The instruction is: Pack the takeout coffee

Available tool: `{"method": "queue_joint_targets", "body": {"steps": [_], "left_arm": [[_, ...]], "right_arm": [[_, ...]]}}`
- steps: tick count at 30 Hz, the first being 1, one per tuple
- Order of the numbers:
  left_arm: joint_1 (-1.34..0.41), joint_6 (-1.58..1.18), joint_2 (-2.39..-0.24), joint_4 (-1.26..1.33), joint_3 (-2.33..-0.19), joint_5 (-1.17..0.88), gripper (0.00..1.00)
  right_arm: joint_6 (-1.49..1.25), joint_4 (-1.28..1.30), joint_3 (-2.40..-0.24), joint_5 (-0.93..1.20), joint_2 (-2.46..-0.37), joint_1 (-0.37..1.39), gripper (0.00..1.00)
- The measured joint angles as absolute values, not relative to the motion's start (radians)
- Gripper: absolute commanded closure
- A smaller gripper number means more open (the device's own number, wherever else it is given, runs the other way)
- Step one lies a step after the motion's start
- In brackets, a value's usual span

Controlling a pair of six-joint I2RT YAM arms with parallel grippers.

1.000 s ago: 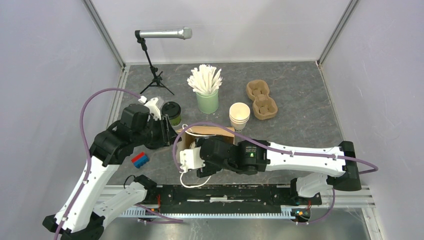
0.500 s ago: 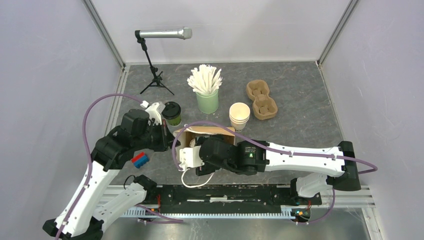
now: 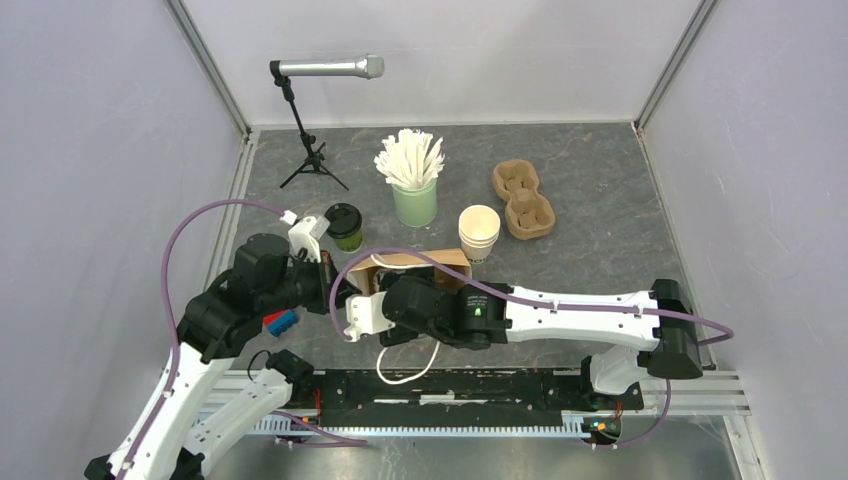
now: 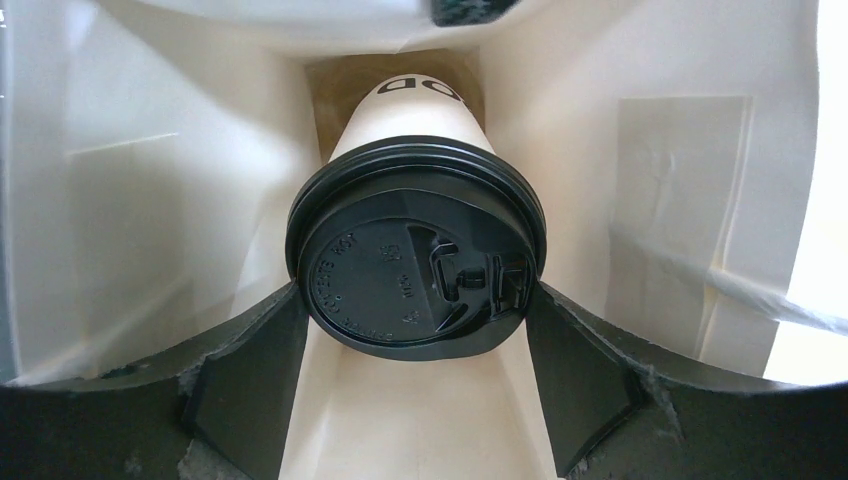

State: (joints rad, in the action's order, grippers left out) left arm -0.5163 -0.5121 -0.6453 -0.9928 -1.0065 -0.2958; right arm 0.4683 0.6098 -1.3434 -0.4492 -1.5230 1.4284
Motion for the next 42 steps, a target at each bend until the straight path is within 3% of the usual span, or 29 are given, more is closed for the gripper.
{"method": "queue_joint_targets", "body": {"steps": [11, 24, 26, 28, 31, 42], "left_arm": [[-0.516, -0.432, -0.657, -0.983, -1.007, -0.319, 0.98], [-0.516, -0.417, -0.667, -0.960, -1.007, -0.319, 0.98], [-0.516, -0.417, -0.667, -0.958, -1.007, -0.319, 0.92], [-0.516, -0.418, -0.669, -0.958, -1.007, -0.318, 0.75], [-0.516, -0.421, -0.674, -0.970, -1.009, -0.316, 0.59], [-0.516, -0.522, -0.709, -1.144, -1.116, -0.324, 0.54]], "right_arm": [[0.575, 0.563, -1.287, -0.341, -1.492, 1.300, 0.19], [0.656, 0.538, -1.255, -0.268, -1.432, 1.266, 0.19], [0.671, 0.531, -1.233, -0.270, -1.423, 1.261, 0.19], [0.682, 0.532, -1.219, -0.274, -1.429, 1.261, 0.20], [0.687, 0.529, -1.215, -0.282, -1.452, 1.260, 0.20], [0.686, 0.471, -1.195, -0.290, -1.464, 1.261, 0.20]]}}
